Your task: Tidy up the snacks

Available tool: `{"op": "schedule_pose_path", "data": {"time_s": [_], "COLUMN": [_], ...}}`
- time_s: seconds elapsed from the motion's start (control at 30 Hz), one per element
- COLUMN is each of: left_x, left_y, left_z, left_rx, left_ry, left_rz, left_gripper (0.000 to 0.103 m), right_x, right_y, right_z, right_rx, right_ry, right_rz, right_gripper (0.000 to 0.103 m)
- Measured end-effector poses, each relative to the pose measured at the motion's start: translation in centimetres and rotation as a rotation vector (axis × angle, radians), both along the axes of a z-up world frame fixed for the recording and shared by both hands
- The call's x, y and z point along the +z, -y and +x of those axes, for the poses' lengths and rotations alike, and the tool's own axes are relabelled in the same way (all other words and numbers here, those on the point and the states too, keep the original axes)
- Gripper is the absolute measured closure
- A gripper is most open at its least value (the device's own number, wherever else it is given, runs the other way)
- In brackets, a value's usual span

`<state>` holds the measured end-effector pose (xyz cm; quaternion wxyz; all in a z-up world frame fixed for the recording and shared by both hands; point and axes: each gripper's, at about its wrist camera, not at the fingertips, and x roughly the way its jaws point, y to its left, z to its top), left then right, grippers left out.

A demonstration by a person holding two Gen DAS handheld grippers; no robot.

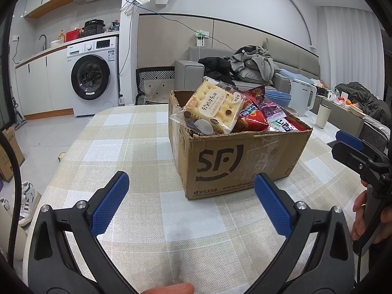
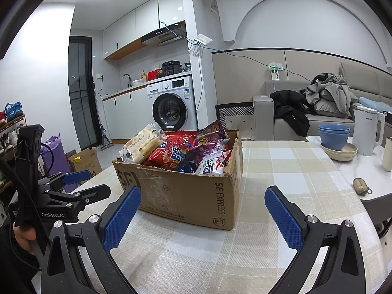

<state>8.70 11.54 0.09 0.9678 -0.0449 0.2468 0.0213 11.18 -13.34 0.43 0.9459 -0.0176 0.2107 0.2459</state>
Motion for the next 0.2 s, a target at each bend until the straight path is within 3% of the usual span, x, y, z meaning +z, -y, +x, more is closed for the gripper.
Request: {"op": "schedule_pose_path", "data": {"time_s": [0.2], "left_x": [-0.26], "left_y": [0.01], "left_z": [-0.05], "left_rx": [-0.006], "left_ry": [0.002], "left_rz": [0.003], "left_gripper": [0.001], "right_x": [0.03], "right_y": [-0.02], "right_z": [-0.04], "right_rx": [0.000], "right_ry": [0.000], "right_rz": [0.001], "right_gripper": [0.000]}}
